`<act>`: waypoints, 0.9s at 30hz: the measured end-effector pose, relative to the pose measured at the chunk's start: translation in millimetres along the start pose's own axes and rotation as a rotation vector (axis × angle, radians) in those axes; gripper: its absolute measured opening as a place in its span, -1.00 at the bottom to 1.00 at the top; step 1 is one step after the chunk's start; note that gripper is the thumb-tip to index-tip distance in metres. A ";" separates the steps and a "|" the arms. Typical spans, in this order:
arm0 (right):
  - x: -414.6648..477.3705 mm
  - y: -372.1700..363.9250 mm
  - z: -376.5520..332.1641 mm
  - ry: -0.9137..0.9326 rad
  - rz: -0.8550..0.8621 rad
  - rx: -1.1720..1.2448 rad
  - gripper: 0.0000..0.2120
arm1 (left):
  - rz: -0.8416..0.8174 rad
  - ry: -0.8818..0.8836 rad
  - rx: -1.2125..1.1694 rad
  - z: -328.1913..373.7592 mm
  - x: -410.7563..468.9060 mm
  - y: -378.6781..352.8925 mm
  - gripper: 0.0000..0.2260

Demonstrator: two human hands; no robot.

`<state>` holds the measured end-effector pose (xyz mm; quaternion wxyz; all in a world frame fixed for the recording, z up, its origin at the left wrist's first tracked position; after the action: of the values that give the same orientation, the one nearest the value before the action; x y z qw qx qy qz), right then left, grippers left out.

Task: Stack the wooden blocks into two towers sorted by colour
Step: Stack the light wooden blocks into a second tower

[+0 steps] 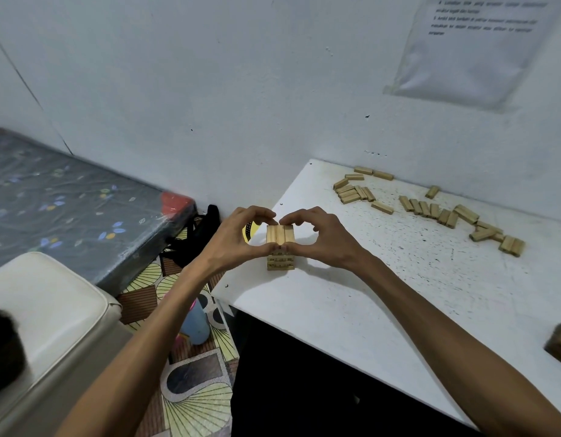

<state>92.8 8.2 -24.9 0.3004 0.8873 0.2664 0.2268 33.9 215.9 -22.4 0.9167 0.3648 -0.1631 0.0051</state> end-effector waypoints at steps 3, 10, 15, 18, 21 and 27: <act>0.4 -0.2 -0.2 -0.003 -0.001 0.005 -0.60 | -0.014 0.005 -0.002 0.3 -0.1 -0.4 -0.49; -1.0 -1.3 0.1 -0.006 0.006 0.023 -0.59 | -0.040 0.034 -0.033 0.7 -2.5 -0.5 -0.47; -0.7 -1.1 0.3 -0.004 0.000 0.016 -0.59 | -0.061 0.044 -0.040 0.8 -3.0 -1.2 -0.42; -1.0 -1.6 1.1 -0.008 -0.002 0.022 -0.59 | -0.064 0.046 -0.044 1.1 -3.1 -1.6 -0.40; -1.2 -1.4 -0.1 0.001 -0.004 0.028 -0.59 | -0.066 0.050 -0.052 0.1 -3.5 -1.3 -0.40; -0.9 -2.8 4.4 -0.002 -0.008 0.021 -0.55 | -0.084 0.040 -0.054 -0.7 -2.9 -0.9 -0.40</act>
<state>93.7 7.8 -30.0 0.2923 0.8896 0.2720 0.2220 31.5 216.0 -24.3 0.9287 0.3462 -0.1293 -0.0306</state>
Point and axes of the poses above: each hand's wrist, its own x-axis towards the middle knuckle, its own y-axis out of the back of the hand, z = x × y, the point moved 4 cm from there along x, towards the middle knuckle, and after that the axes turned 2 degrees about -y, right-handed, at the moved point
